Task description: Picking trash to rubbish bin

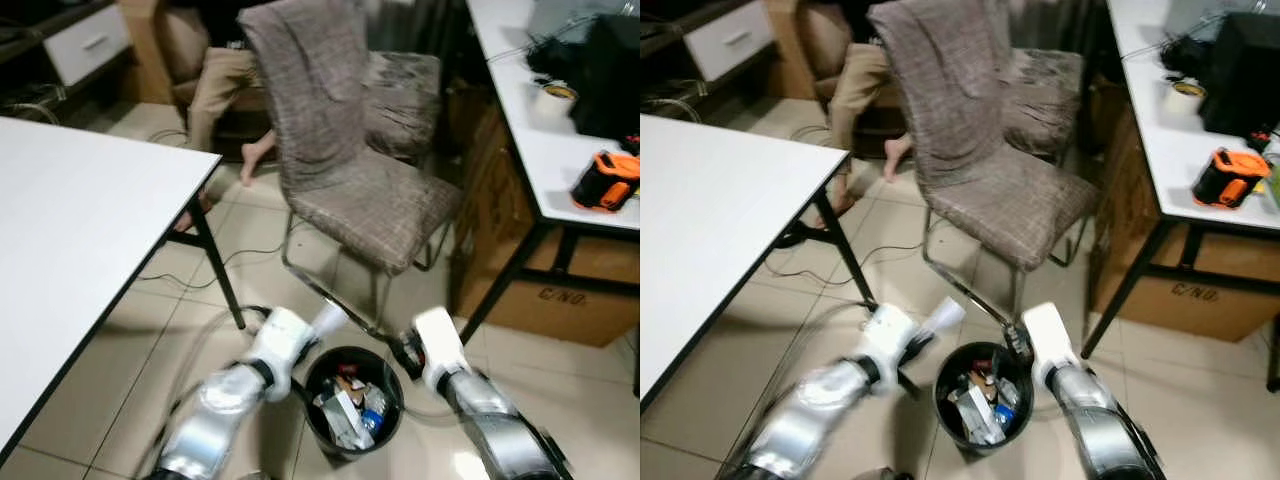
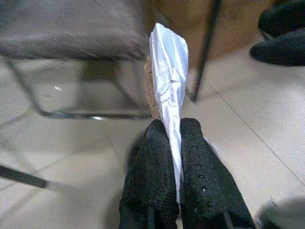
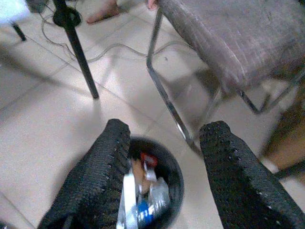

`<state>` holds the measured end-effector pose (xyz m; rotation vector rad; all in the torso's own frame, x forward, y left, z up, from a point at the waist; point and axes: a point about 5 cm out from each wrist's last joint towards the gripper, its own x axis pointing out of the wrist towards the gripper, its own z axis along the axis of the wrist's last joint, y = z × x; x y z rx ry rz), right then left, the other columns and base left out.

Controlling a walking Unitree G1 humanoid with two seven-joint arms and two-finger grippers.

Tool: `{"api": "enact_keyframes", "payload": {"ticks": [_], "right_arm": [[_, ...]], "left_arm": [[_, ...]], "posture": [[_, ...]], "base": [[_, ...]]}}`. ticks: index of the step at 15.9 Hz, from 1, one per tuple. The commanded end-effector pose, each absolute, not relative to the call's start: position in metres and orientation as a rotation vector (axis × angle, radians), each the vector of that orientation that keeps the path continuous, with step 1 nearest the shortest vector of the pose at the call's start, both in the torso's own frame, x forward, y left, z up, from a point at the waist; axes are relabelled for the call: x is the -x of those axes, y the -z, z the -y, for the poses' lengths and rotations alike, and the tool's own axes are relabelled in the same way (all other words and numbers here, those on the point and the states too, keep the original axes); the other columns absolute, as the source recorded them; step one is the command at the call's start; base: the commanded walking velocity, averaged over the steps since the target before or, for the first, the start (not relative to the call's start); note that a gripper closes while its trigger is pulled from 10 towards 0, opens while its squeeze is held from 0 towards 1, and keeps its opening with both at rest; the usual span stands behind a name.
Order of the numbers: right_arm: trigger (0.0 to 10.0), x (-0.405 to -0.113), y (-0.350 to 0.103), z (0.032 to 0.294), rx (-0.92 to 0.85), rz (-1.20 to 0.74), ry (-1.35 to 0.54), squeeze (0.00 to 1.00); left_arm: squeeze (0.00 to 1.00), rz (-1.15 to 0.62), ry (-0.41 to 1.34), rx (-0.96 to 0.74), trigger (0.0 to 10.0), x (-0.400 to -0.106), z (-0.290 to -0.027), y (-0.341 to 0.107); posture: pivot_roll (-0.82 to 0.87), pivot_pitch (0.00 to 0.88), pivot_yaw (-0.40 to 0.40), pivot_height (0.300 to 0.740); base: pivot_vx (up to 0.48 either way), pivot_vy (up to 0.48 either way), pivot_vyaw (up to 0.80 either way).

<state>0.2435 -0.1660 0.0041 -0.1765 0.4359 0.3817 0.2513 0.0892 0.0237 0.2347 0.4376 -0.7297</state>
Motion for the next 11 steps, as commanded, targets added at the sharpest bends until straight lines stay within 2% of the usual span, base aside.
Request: {"api": "enact_keyframes", "payload": {"ticks": [1,5,9,10,11], "right_arm": [[10.0,-0.241,-0.014,0.169,0.190,-0.406,-0.397,0.00],[10.0,-0.188,-0.056,0.184,0.172,-0.355,-0.410,0.00],[10.0,-0.166,-0.073,0.182,0.173,-0.372,-0.426,0.00],[10.0,-0.164,-0.075,0.179,0.169,-0.381,-0.433,0.00],[10.0,-0.163,-0.077,0.175,0.164,-0.395,-0.438,0.00]], "left_arm": [[0.00,-0.475,0.775,-0.280,10.0,-0.249,-0.085,-0.013],[0.00,-0.475,0.786,-0.213,10.0,-0.271,-0.058,-0.009],[0.00,-0.419,0.755,-0.118,10.0,-0.288,-0.047,-0.022],[0.32,-0.400,0.741,-0.108,10.0,-0.293,-0.046,-0.025],[1.00,-0.380,0.722,-0.113,10.0,-0.298,-0.045,-0.029]], "posture": [[-0.14,0.083,0.048,0.740],[-0.22,0.109,0.078,0.740],[-0.23,0.113,0.072,0.740],[-0.23,0.113,0.070,0.740],[-0.23,0.113,0.068,0.740]], "base": [[0.000,0.000,0.00],[0.000,0.000,0.00],[0.000,0.000,0.00],[0.000,0.000,0.00],[0.000,0.000,0.00]]}}
